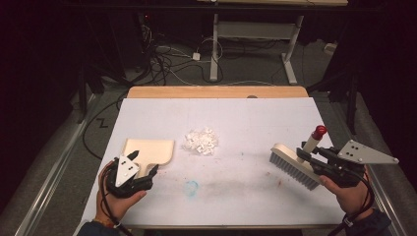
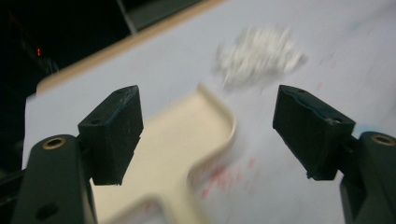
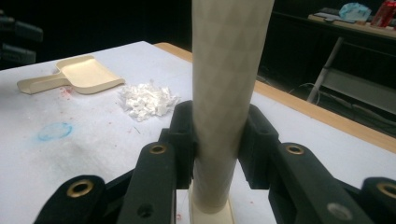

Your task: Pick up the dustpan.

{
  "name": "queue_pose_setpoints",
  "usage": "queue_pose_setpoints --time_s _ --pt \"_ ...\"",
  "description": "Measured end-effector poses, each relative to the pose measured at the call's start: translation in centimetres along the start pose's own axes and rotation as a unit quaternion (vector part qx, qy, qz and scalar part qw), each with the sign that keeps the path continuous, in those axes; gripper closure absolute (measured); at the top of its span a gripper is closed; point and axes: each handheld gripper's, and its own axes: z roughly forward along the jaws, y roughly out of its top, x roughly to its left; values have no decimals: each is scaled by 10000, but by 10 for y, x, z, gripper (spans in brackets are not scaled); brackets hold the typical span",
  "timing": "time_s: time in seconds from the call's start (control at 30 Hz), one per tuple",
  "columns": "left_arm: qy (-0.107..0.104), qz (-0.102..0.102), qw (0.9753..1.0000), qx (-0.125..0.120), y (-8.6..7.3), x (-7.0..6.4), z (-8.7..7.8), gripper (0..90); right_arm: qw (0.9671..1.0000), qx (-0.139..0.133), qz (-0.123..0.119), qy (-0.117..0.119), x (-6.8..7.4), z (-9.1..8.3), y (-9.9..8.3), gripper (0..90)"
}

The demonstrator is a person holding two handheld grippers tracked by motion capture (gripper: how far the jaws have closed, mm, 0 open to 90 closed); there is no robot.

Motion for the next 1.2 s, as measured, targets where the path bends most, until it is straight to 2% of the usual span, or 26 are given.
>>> queue_pose_setpoints --time_s 0.03,0.07,0.1,0.33,0.43,0.57,0.6,0.67,0.83,0.87,0.9,0.93,0.97,1.0,1.03,1.1,1.13,1.17,1.2 --pt "28 -25 9999 110 -4 1 0 232 10000 23 15 9 0 2 0 704" --pt "28 -25 9999 110 -4 1 0 225 10000 50 -24 21 1 4 0 704" --pt "-20 -191 9997 168 -10 2 -2 218 10000 66 -43 29 2 5 0 704" --pt "-16 -194 9995 263 -12 2 -5 219 9999 121 -97 70 3 13 0 704" --pt "-8 -199 9990 407 -13 4 -2 219 9999 86 -126 55 5 11 0 704" --pt "-6 -305 9973 667 -14 5 0 230 9999 88 -79 44 6 11 1 704" --pt "-51 -471 9961 751 -15 8 1 238 9999 85 -110 47 6 12 0 704" --pt "-74 -553 9955 772 -15 9 3 239 9999 103 -94 76 6 14 0 703" --pt "-1 -617 9934 966 -17 13 10 212 9998 153 -80 23 4 14 -2 703" --pt "51 -702 9911 1132 -17 12 14 201 9998 161 -87 0 3 14 -3 703" --pt "69 -738 9898 1216 -18 12 16 199 9999 135 -60 -41 3 13 -3 703" --pt "69 -738 9898 1216 -18 12 16 199 9999 97 -43 -98 3 13 -4 703" --pt "97 -860 9866 1380 -18 12 21 199 9998 66 -20 -170 2 12 -4 703" --pt "97 -860 9866 1380 -18 12 21 199 9997 25 3 -226 2 11 -5 703" --pt "43 -1025 9845 1425 -19 14 23 199 9996 1 -3 -267 2 11 -5 704" --pt "111 -1175 9816 1500 -19 16 25 197 9995 10 6 -303 2 10 -5 703" --pt "111 -1175 9816 1500 -19 16 25 197 9995 10 6 -303 2 10 -5 703" --pt "178 -1326 9777 1620 -20 17 29 197 9994 -4 25 -337 1 10 -5 703" --pt "178 -1326 9777 1620 -20 17 29 198 9994 -4 25 -337 1 10 -5 703"
